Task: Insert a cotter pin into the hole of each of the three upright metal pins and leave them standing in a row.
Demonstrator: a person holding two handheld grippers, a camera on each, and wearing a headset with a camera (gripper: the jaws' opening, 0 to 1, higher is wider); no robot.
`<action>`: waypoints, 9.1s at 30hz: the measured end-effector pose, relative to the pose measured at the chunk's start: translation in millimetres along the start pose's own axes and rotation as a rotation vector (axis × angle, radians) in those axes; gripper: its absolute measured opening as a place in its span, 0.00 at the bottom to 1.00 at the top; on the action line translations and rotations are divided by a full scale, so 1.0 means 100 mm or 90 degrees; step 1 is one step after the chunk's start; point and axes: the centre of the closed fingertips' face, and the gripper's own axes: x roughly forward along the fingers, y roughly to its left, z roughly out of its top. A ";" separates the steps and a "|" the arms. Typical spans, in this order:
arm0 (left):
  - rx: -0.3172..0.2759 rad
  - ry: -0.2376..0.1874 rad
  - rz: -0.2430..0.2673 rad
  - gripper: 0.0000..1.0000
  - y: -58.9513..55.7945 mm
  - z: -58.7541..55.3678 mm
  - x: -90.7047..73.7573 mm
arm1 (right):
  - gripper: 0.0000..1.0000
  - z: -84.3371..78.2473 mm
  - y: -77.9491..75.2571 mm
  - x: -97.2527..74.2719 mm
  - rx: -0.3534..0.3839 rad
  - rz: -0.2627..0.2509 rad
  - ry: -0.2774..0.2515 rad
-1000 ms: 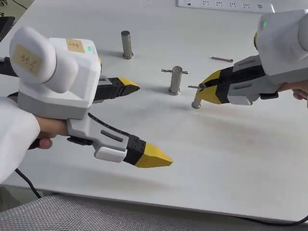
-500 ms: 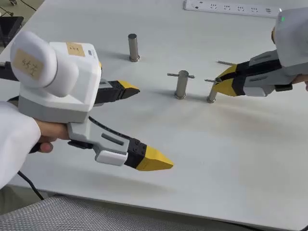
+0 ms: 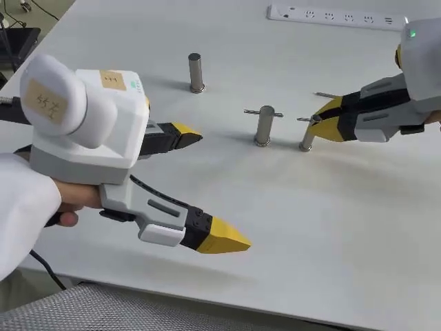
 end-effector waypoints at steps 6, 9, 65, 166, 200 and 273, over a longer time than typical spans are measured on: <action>-0.001 0.000 0.002 0.99 0.00 0.00 -0.01 | 0.15 0.00 -0.02 -0.01 0.011 -0.011 -0.005; -0.002 -0.002 0.005 0.99 0.01 0.01 -0.02 | 0.25 0.03 -0.10 -0.09 0.026 -0.041 -0.018; -0.051 -0.162 0.296 0.78 1.66 0.63 -0.35 | 0.97 -0.11 0.96 -0.72 0.351 -0.207 -0.106; 0.079 -0.051 0.076 0.11 0.10 0.41 0.91 | 0.88 -0.31 1.10 -0.83 0.366 -0.199 -0.087; 0.010 -0.047 0.014 0.87 0.01 0.24 0.62 | 0.87 -0.30 1.12 -0.75 0.360 -0.180 -0.073; -0.146 -0.098 0.083 0.98 -0.26 0.10 -0.16 | 0.10 -0.54 -1.21 -0.04 -0.007 -0.012 0.350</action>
